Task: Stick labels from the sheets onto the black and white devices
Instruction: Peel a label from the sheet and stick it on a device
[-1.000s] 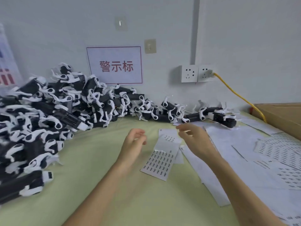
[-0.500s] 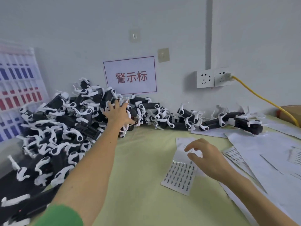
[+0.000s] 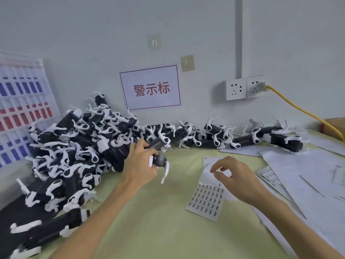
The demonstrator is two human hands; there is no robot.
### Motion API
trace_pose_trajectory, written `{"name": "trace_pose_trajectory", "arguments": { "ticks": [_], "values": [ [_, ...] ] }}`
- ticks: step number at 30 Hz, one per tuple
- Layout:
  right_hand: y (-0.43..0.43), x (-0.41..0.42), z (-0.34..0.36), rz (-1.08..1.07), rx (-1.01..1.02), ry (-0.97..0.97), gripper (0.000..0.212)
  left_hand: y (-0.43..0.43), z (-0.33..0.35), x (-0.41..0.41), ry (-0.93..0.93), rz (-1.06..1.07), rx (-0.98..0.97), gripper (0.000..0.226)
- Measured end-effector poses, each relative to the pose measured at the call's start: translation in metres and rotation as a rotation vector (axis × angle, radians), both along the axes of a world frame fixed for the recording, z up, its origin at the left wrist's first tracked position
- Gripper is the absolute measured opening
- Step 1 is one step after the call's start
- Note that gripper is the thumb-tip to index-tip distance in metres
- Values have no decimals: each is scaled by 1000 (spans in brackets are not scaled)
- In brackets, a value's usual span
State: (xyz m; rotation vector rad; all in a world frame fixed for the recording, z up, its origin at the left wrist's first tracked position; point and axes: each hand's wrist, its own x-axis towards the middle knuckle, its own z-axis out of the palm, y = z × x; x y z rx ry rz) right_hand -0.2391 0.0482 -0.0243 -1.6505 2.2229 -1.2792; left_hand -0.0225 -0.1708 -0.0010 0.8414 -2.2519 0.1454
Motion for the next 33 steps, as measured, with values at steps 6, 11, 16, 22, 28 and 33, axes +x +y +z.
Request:
{"name": "trace_pose_trajectory", "arguments": {
  "ticks": [6,11,16,22,28,33],
  "values": [
    [0,1,0,3,7,30,19,45,-8,-13,13,-231,-98,32],
    [1,1,1,7,5,62,25,58,-18,-32,-140,-304,-147,26],
    [0,1,2,12,16,59,23,54,-11,-34,-229,-405,213,41],
    [-2,2,3,-21,6,21,17,56,15,-43,-69,-455,316,28],
    [0,1,3,-149,-85,-109,26,51,17,-65,10,-381,346,31],
    [4,3,13,-221,-436,-326,34,61,18,-76,552,-378,517,10]
  ]
}}
